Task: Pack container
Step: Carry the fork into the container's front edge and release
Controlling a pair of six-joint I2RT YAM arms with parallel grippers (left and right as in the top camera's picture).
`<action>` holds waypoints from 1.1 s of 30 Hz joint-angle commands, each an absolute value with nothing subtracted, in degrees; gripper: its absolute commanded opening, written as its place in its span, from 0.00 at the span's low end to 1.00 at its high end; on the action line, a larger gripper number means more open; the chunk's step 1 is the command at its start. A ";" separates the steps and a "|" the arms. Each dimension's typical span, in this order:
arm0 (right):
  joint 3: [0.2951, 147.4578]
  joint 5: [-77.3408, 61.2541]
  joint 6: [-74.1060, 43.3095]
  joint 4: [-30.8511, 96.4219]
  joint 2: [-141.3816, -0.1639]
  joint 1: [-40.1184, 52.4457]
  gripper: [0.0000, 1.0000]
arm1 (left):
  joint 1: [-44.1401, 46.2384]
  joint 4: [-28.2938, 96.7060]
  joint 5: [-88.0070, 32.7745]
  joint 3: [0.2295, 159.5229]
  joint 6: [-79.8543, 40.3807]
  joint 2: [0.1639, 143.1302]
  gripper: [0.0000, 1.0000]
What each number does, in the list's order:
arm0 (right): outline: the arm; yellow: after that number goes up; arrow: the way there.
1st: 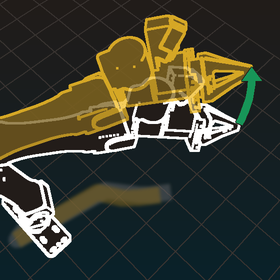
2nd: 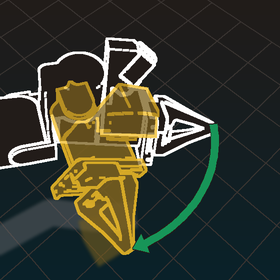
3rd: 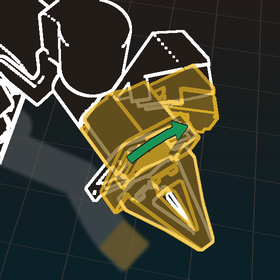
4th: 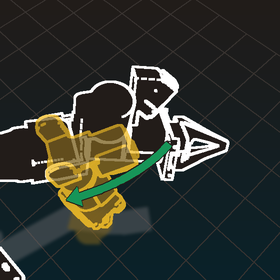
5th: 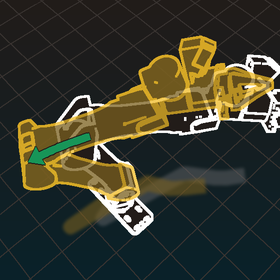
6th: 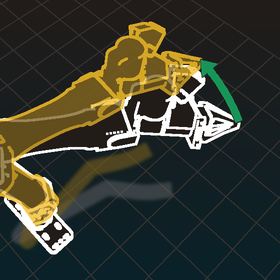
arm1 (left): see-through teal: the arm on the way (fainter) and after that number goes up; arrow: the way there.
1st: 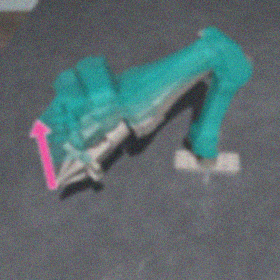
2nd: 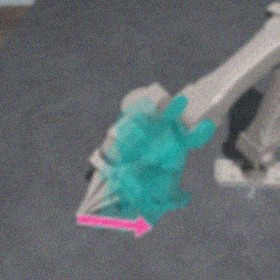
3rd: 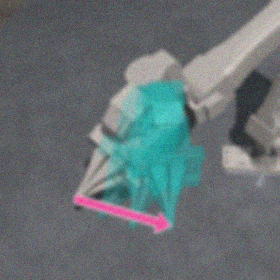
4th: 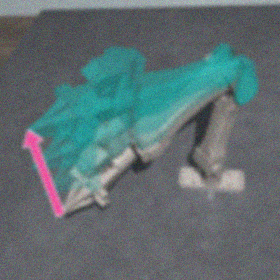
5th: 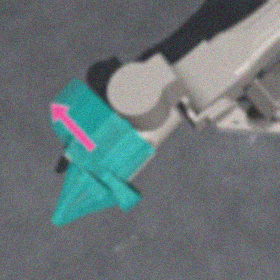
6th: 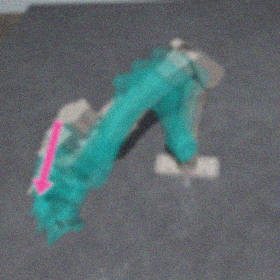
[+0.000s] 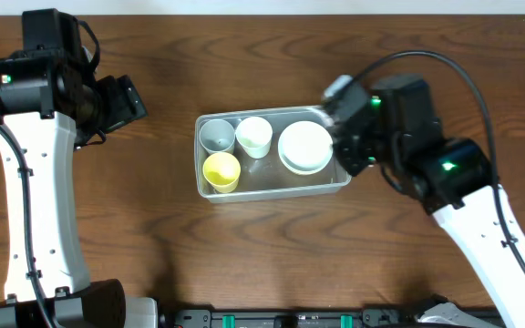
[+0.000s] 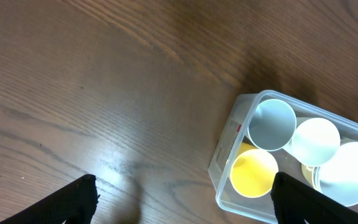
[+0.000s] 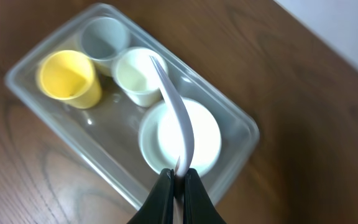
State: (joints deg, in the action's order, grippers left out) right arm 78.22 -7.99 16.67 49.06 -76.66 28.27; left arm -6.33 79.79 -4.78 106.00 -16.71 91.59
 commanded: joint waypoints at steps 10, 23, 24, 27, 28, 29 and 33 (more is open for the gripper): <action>79.50 -6.24 40.64 48.66 -94.50 38.37 0.01 | -6.57 80.36 -4.97 105.54 -16.40 91.09 0.89; 79.50 -6.24 38.22 48.21 -102.00 39.88 0.18 | -6.57 80.36 -4.97 105.54 -16.38 91.09 0.89; 79.50 -6.22 37.85 48.25 -101.86 39.88 0.31 | -6.57 80.36 -4.97 105.54 -16.38 91.09 0.89; 79.50 -6.22 37.74 48.25 -101.54 39.88 0.51 | -6.57 80.40 -4.97 105.54 -16.38 91.09 0.89; 79.57 -6.20 37.74 48.21 -101.30 39.88 0.53 | -6.57 80.49 -4.97 105.54 -16.38 91.09 0.89; 79.70 -6.20 37.71 48.23 -101.08 39.88 0.54 | -6.57 80.58 -4.97 105.54 -16.38 91.09 0.90; 81.82 -0.21 29.39 48.23 -98.32 39.16 0.59 | -6.57 80.79 -4.97 105.54 -16.38 91.09 0.89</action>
State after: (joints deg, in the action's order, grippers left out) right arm 79.22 -5.06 36.40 48.21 -101.73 39.57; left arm -6.33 80.58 -4.78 106.00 -16.71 91.59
